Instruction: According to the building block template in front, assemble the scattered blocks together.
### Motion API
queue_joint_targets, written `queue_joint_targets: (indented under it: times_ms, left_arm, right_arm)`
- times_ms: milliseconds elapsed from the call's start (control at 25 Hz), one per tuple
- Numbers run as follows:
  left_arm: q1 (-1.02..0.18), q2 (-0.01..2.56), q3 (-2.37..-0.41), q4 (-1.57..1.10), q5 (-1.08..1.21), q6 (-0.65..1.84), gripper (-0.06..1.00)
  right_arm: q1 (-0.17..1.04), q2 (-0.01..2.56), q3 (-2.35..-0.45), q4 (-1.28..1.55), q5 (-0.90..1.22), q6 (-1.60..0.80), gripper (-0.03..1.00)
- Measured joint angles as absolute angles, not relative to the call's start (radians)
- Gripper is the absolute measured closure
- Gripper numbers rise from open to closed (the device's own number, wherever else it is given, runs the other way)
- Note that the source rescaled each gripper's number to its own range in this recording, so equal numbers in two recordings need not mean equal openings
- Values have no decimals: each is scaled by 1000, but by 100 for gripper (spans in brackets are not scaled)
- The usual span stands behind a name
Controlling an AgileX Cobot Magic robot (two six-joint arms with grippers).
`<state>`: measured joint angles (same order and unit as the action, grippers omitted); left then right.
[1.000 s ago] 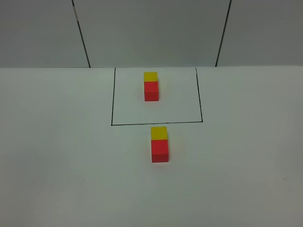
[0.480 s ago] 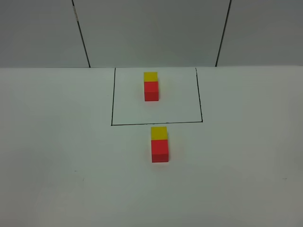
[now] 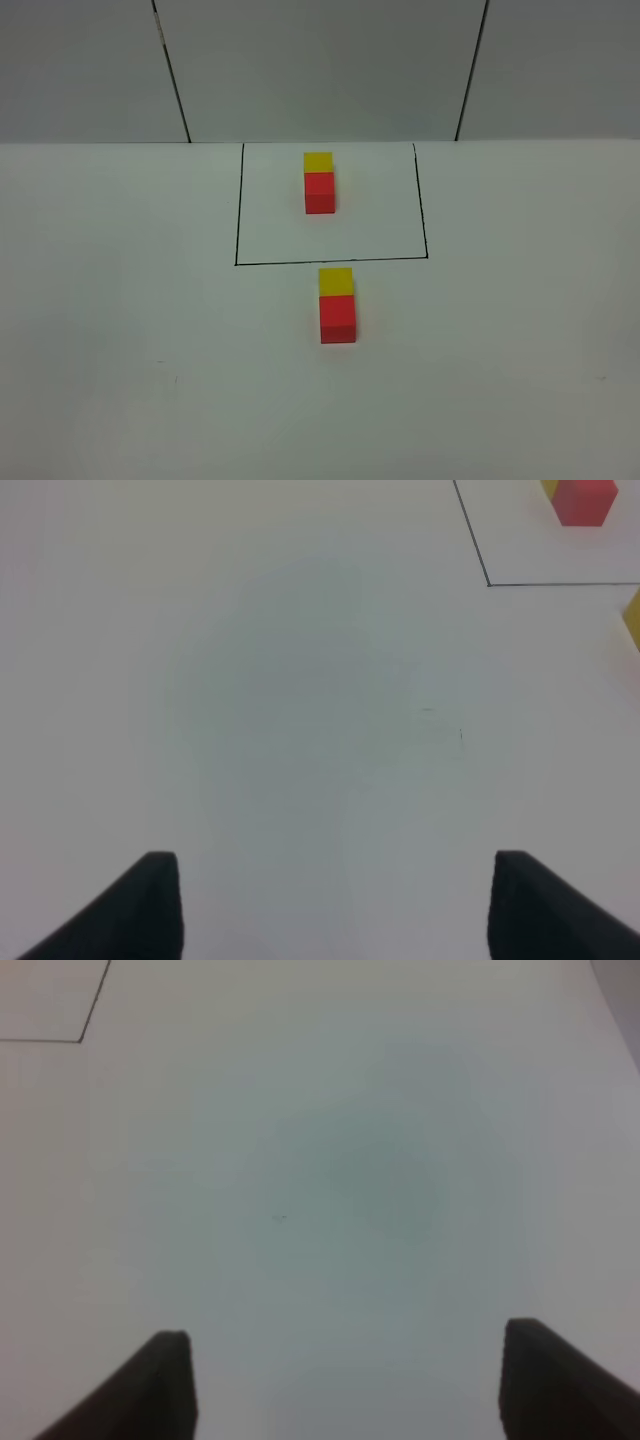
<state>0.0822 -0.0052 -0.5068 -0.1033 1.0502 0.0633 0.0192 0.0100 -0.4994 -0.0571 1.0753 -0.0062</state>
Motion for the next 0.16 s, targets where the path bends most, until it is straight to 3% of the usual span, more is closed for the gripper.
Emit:
queue_joint_targets:
  times_ms: [160]
  left_arm:
    - [82,-5,-507,-103,1050,63,50]
  right_arm:
    - [19,10,-499,-57,1075,-6,62]
